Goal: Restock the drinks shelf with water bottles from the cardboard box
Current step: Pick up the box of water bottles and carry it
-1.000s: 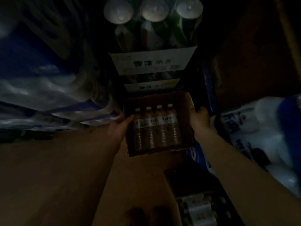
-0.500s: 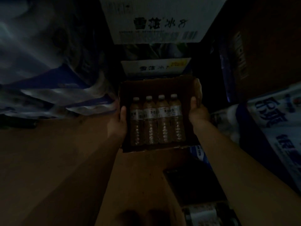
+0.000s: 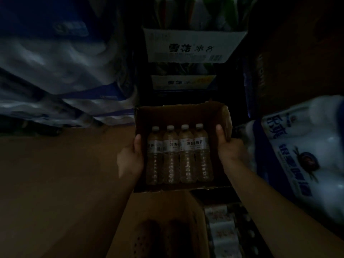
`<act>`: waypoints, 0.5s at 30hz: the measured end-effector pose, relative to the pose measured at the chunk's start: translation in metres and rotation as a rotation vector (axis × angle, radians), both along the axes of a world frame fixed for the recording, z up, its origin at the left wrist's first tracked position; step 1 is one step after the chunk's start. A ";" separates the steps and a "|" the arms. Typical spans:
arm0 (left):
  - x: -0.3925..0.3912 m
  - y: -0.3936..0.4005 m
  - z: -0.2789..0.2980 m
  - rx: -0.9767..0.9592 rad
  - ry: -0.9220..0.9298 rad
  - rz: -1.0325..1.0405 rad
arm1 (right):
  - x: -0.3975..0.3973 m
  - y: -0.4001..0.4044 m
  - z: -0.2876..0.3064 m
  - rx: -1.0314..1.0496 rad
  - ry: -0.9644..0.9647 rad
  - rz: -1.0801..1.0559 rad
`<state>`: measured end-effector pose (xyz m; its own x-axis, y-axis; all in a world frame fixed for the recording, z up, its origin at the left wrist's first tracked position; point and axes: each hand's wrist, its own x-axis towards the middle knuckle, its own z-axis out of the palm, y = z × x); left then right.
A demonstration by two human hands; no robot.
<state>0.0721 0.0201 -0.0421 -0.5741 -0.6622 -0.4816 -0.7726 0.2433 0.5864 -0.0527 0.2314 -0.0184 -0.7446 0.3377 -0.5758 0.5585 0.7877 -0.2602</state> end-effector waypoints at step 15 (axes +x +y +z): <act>0.078 -0.024 0.268 -0.060 0.249 0.126 | 0.065 -0.014 0.262 -0.033 0.345 0.178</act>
<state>0.1504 -0.0042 0.2258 -0.5815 -0.7586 -0.2940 -0.6326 0.1943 0.7497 0.0123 0.2178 0.2437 -0.9416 0.1710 -0.2901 0.2891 0.8524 -0.4358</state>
